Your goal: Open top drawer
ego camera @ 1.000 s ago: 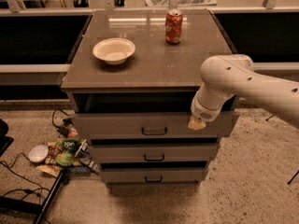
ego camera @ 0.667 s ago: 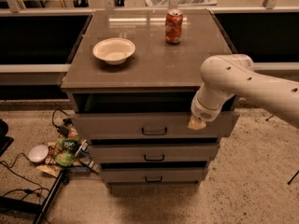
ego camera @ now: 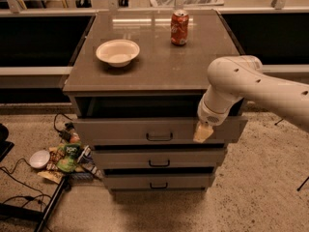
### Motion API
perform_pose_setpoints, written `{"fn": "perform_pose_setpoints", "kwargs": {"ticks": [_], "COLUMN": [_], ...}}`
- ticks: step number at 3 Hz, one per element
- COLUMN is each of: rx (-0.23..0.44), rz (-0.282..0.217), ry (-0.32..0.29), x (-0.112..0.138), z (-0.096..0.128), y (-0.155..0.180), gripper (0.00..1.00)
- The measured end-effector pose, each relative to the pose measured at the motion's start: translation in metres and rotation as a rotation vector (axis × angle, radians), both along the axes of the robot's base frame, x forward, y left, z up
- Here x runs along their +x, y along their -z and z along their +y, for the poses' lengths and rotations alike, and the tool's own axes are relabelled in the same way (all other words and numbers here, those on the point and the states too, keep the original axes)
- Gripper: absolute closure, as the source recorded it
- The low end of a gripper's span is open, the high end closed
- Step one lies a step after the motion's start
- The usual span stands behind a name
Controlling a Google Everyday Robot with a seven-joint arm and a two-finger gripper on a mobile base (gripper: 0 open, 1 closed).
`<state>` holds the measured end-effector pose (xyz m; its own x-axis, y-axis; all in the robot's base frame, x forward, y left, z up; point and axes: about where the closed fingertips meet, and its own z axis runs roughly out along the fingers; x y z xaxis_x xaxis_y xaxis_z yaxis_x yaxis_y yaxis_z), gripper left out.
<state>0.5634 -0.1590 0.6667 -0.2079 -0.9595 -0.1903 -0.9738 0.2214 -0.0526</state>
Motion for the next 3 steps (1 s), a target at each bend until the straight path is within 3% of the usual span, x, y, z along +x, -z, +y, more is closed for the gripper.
{"fn": "perform_pose_setpoints", "kwargs": {"ticks": [1, 2, 3], "rx": [0.000, 0.000, 0.000], "rz": [0.000, 0.000, 0.003], "ry": [0.000, 0.000, -0.001], "x": [0.0000, 0.0000, -0.0006], "z": [0.0000, 0.0000, 0.0004], "y": [-0.0007, -0.0006, 0.0008], "gripper": [0.00, 0.00, 0.18]}}
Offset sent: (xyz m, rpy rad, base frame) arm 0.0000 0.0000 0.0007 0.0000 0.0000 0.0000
